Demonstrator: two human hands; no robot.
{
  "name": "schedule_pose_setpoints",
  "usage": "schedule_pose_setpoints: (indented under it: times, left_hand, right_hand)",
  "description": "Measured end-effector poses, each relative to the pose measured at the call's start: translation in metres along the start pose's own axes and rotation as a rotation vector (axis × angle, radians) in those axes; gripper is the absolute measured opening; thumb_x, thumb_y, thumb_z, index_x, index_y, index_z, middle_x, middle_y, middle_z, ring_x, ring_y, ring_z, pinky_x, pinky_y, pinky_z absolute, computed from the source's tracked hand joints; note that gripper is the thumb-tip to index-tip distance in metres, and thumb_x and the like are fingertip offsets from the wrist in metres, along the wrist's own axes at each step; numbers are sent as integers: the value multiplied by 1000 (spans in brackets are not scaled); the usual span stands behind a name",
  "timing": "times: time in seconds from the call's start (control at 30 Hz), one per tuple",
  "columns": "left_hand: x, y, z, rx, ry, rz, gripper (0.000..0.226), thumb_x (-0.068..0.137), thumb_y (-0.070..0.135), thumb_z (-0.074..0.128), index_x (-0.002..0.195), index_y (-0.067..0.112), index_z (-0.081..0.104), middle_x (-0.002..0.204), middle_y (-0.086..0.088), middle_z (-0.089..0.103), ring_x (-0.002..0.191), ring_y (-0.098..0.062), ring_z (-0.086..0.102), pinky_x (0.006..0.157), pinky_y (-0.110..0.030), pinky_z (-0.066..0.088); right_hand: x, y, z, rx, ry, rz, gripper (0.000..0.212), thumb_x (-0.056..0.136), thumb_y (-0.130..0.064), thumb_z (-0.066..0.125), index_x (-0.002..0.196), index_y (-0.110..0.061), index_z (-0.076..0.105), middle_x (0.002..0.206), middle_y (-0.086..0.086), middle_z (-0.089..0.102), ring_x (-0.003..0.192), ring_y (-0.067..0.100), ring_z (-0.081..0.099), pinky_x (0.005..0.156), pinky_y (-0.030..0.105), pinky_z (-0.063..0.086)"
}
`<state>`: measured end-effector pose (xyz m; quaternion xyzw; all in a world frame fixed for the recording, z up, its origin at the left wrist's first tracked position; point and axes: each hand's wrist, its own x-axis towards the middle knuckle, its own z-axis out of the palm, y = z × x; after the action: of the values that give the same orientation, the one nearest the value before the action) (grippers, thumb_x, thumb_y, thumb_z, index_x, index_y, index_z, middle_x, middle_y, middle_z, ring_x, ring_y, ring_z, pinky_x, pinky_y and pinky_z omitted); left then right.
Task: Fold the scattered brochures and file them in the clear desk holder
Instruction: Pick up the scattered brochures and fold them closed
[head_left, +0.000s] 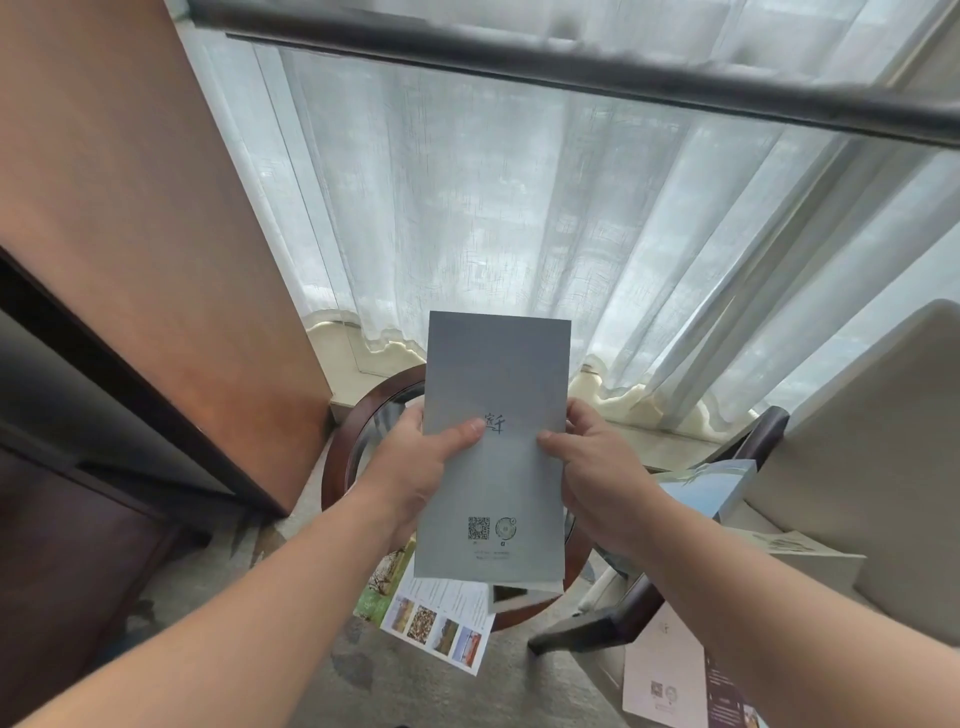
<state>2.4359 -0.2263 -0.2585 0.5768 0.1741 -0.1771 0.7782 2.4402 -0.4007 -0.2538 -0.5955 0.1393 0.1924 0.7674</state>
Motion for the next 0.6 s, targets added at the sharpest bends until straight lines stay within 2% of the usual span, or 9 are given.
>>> schedule_pose_setpoints:
  times: [0.07, 0.13, 0.23, 0.27, 0.37, 0.4, 0.5, 0.57, 0.6]
  left_hand:
    - [1, 0, 1, 56, 67, 37, 28, 92, 6, 61, 120, 9, 59, 106, -13, 73, 91, -33, 71, 76, -45, 59]
    - [0, 2, 0, 63, 58, 65, 24, 96, 3, 54, 118, 10, 61, 107, -13, 73, 89, -32, 71, 76, -44, 59]
    - [-1, 5, -6, -22, -47, 69, 27, 97, 2, 50, 121, 10, 60, 112, -15, 72, 93, -32, 70, 75, -43, 61]
    - [-1, 6, -8, -34, -77, 61, 27, 97, 2, 50, 121, 10, 60, 112, -14, 72, 93, -32, 70, 74, -42, 61]
    - [-3, 3, -9, 85, -36, 55, 25, 96, 5, 55, 119, 11, 62, 108, -10, 73, 91, -28, 71, 74, -41, 58]
    - [-3, 2, -9, 161, 20, 73, 23, 94, 7, 58, 116, 14, 62, 107, -9, 73, 91, -27, 71, 76, -42, 57]
    - [-3, 3, -9, 373, 220, 150, 40, 81, 26, 70, 119, 26, 55, 115, -1, 62, 99, -20, 65, 86, -45, 55]
    - [-3, 8, -11, 310, 211, 123, 56, 73, 29, 66, 126, 28, 49, 116, 0, 61, 100, -20, 65, 85, -44, 55]
    - [-2, 9, -12, 246, 176, 98, 52, 76, 23, 64, 126, 26, 50, 111, -2, 66, 94, -21, 69, 81, -43, 57]
  right_hand:
    - [0, 1, 3, -113, 59, 1, 27, 92, 4, 47, 104, -18, 59, 104, 9, 72, 80, 22, 72, 63, 34, 55]
    - [1, 3, 2, -237, 133, -6, 27, 90, -4, 56, 112, -21, 56, 112, 8, 67, 87, 20, 70, 66, 32, 53]
    - [1, 4, -4, -162, 159, 47, 58, 87, -20, 68, 138, -24, 41, 129, 4, 58, 106, 24, 65, 80, 40, 52]
    - [0, 3, -6, -126, 142, 72, 60, 88, -22, 68, 141, -25, 40, 131, 3, 59, 109, 25, 64, 80, 42, 52]
    - [-4, -1, -2, -75, 60, 63, 28, 94, -7, 56, 119, -19, 62, 109, 6, 74, 87, 20, 73, 62, 33, 56]
    - [-4, -2, 2, -86, 61, 45, 25, 95, -3, 52, 109, -18, 67, 101, 5, 76, 80, 18, 74, 59, 30, 56]
    - [-5, -2, 11, -110, 62, 11, 27, 97, 0, 48, 106, -15, 68, 98, 5, 77, 82, 19, 74, 65, 33, 57]
    - [-6, -4, 16, -103, 44, 10, 26, 97, -1, 48, 110, -14, 67, 100, 5, 77, 86, 21, 74, 69, 35, 57]
    - [-6, -4, 19, -103, 45, 7, 26, 97, -1, 48, 110, -14, 67, 100, 4, 77, 86, 21, 74, 69, 35, 57]
